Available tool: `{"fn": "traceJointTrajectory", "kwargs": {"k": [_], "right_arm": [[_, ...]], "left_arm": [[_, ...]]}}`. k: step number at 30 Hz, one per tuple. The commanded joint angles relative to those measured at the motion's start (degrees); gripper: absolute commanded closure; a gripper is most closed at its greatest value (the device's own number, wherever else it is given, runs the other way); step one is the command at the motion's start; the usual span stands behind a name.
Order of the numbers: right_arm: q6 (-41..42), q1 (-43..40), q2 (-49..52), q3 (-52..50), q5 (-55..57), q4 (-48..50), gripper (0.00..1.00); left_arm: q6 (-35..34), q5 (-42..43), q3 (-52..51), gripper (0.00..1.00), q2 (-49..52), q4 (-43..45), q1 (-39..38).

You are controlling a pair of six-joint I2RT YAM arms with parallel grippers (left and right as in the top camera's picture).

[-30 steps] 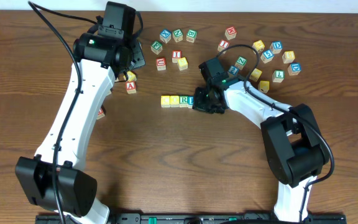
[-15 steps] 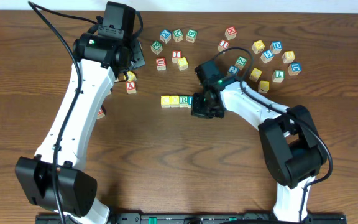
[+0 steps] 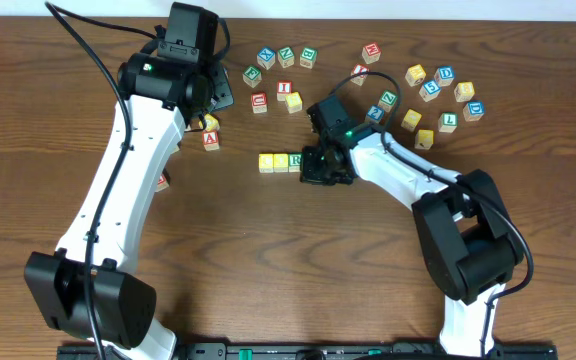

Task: Spell out CORL
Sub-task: 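Push the L block leftward against the R block with the right gripper, then bring the left gripper to the left end of the row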

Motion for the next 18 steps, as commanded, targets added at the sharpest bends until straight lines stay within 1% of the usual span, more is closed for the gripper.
{"fn": "traceJointTrajectory", "kwargs": {"k": [1, 11, 14, 18], "right_arm": [[-1.31, 1.03, 0.70, 0.50, 0.11, 0.39, 0.98], [-1.68, 1.03, 0.70, 0.61, 0.04, 0.31, 0.99], [-2.25, 0.87, 0.35, 1.86, 0.04, -1.36, 0.99], [-4.31, 0.46, -2.54, 3.61, 0.09, -3.50, 0.99]], "left_arm": [[0.17, -0.79, -0.55, 0.68, 0.04, 0.07, 0.09], [0.17, -0.76, -0.55, 0.68, 0.04, 0.07, 0.09], [0.17, -0.76, -0.55, 0.69, 0.04, 0.07, 0.09], [0.17, -0.79, -0.55, 0.68, 0.04, 0.07, 0.09]]}}
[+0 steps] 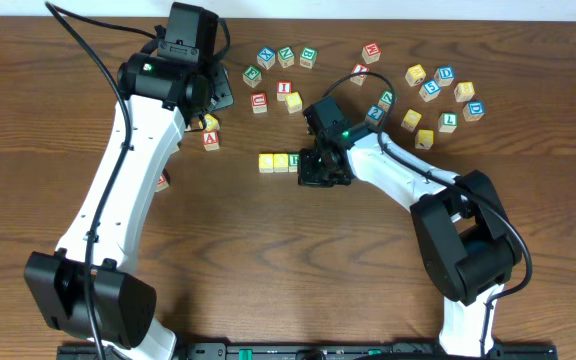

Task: Spell out CORL
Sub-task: 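Bring the left gripper to the left end of the row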

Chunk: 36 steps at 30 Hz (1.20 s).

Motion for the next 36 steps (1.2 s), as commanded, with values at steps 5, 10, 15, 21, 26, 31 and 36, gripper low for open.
{"fn": "traceJointTrajectory", "kwargs": {"k": [5, 10, 15, 21, 26, 31, 36], "right_arm": [[-2.16, -2.38, -7.52, 2.21, 0.07, -0.42, 0.99], [-1.88, -6.19, -8.17, 2.05, 0.04, -0.04, 0.99], [-1.97, -8.37, -5.68, 2.01, -1.55, 0.68, 0.98], [-2.01, -8.13, -1.38, 2.01, -3.19, 1.11, 0.99], [-2.19, -7.58, 0.90, 2.01, -3.19, 1.64, 0.99], [-3.06, -7.10, 1.14, 1.92, -3.13, 2.69, 0.99], [-3.06, -7.10, 1.16, 1.81, -2.95, 3.06, 0.99]], "left_arm": [[0.17, -0.76, -0.55, 0.68, 0.04, -0.33, 0.09], [0.17, -0.74, -0.90, 0.68, 0.48, -2.58, 0.09], [0.20, 0.13, -4.46, 0.79, 2.82, -2.99, 0.09], [0.17, 3.69, -8.00, 0.81, 6.95, -1.68, 0.09], [0.42, 4.46, -8.15, 0.81, 9.29, -0.33, 0.11], [1.42, 8.35, -8.17, 0.85, 11.43, 1.03, -0.17], [1.86, 9.05, -8.46, 0.85, 14.71, 2.29, -1.64]]}}
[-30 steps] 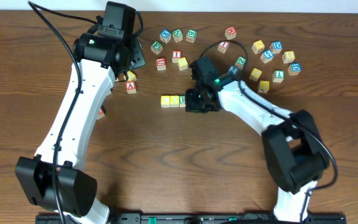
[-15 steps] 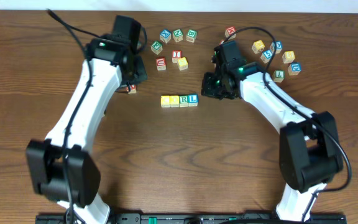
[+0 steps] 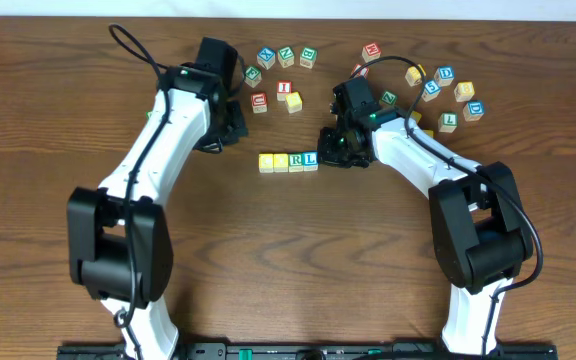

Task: Spell out CORL
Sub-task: 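Bring the left gripper to the left end of the row, then squeeze the row together between the left and right grippers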

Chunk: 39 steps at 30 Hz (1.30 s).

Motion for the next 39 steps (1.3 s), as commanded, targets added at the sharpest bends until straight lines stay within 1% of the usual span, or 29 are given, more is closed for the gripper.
{"fn": "traceJointTrajectory", "kwargs": {"k": [1, 11, 12, 17, 22, 30, 39], "right_arm": [[-0.98, 0.39, 0.20, 0.20, -0.33, 0.15, 0.99], [-1.36, 0.61, 0.68, 0.15, 0.96, 0.33, 0.99], [-1.36, 0.61, 0.92, 0.15, 0.96, 0.33, 0.99], [-1.33, 0.61, 2.54, 0.15, 0.46, 0.61, 0.99], [-1.33, 0.63, 2.60, 0.15, 0.04, 1.22, 0.99], [-1.36, 0.83, 2.62, 0.15, 0.07, 1.20, 0.99], [-1.40, 1.03, 2.64, 0.15, 0.13, 1.36, 0.99]], "left_arm": [[1.20, 1.79, -0.44, 0.85, 3.50, 0.28, -1.27], [1.27, 2.86, -0.72, 0.90, 6.01, 1.25, -2.54], [1.25, 3.04, -0.98, 0.92, 6.01, 1.64, -2.54], [1.18, 3.02, -3.15, 0.92, 6.01, 3.85, -2.89], [0.55, 3.06, -5.73, 0.92, 6.01, 8.07, -3.43], [0.57, 3.02, -5.75, 0.92, 6.27, 9.75, -3.54], [0.57, 3.45, -5.75, 0.92, 9.79, 11.43, -3.54]]}}
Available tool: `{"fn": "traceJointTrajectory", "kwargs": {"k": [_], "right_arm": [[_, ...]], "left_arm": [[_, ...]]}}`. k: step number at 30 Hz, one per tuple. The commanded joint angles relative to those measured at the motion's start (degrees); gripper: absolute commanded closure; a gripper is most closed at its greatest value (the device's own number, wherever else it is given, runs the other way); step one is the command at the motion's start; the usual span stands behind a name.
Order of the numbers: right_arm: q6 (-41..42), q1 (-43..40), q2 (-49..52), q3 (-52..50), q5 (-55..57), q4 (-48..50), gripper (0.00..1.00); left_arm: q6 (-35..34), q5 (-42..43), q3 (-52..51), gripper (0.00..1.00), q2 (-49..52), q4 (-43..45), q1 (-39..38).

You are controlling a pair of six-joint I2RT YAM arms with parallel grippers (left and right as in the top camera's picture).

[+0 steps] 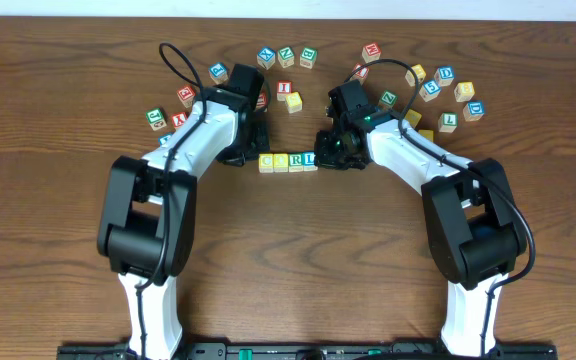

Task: Spell out CORL
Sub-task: 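Squeeze the row together between the left and right grippers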

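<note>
Four letter blocks stand in a row point(288, 161) in mid-table, the last two reading R and L point(311, 159). The first two are yellowish and their letters are too small to read surely. My left gripper point(249, 150) sits low at the row's left end, close to or touching the first block point(266, 162); its jaws are hidden under the wrist. Just right of the L block is my right gripper point(330, 150), holding nothing, a small gap from the block.
Loose letter blocks lie along the back: a group point(286, 56) behind the row, a cluster point(446, 95) at the right, several point(168, 115) at the left. Two more point(288, 96) sit just behind the row, between the two wrists.
My left gripper has come down and right, from behind-left of the row to its left end. The right gripper has barely shifted. The row of four looks unchanged.
At first the row showed three blocks, with my right gripper over its right end and the left arm far back. Later the L block stood as the fourth and the right gripper had drawn off to the right. The left gripper has since reached the row.
</note>
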Motion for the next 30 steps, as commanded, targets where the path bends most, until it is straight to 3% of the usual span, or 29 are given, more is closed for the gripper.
{"fn": "traceJointTrajectory", "kwargs": {"k": [1, 9, 30], "right_arm": [[-0.87, 0.33, 0.81, 0.17, -0.13, 0.15, 0.99], [-0.85, 0.33, 0.81, 0.17, -0.17, 0.11, 0.99], [-0.81, 2.16, 0.81, 0.17, -1.03, -0.39, 0.99]], "left_arm": [[-0.24, 0.35, -0.50, 0.92, 2.14, 0.26, -0.07], [-0.20, 4.26, -0.50, 0.92, 2.14, 2.12, -0.07], [-0.02, 4.35, -0.50, 0.92, 2.14, 2.82, -0.09]]}}
